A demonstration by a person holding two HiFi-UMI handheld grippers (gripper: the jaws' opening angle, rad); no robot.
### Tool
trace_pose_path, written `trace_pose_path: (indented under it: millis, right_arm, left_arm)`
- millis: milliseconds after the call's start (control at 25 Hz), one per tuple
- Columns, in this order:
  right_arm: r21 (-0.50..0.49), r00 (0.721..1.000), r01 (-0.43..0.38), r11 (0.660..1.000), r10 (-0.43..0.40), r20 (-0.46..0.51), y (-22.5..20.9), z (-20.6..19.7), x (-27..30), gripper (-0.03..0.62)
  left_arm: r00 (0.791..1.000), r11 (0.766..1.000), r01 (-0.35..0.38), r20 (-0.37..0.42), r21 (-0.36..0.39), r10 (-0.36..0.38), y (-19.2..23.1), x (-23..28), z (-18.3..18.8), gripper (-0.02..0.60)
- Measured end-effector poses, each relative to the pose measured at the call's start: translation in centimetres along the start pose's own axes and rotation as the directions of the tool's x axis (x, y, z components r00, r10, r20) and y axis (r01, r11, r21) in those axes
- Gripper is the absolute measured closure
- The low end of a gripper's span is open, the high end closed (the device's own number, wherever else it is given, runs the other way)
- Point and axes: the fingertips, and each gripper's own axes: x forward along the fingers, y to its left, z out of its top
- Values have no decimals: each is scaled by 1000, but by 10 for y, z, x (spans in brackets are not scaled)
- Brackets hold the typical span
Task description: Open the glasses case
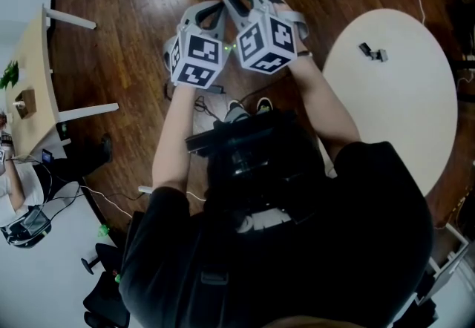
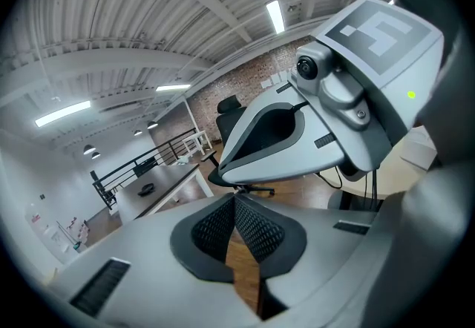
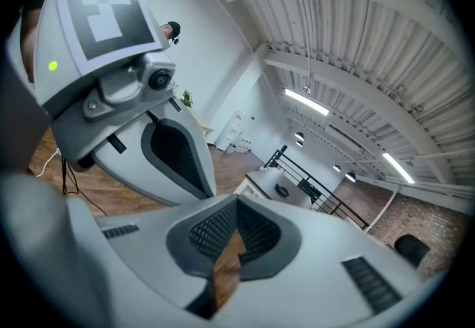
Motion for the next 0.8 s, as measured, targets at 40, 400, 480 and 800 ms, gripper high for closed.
trace_pose_path:
  millis: [40,400,480,800]
  right_arm:
    - [-9,1000,0,1000,0,-3,3,1,0,589]
    - [-7,1000,-1,1000,1,1,19,27,10,591]
    - [2,1000,-1,1000,1,3,19,29,13,591]
    - [4,1000,12,1000,-12,-2,19,38,21,591]
  left_arm:
    - [1000,1000,1,2,-3,-1,-1,-1,0,586]
    - [1000,1000,1,29,-31,0,19,-21,-7,586]
    - [999,1000,0,36,-29,2,22,-22,-8,586]
    - [999,1000,7,49,-23,-6,33,-27,-9,586]
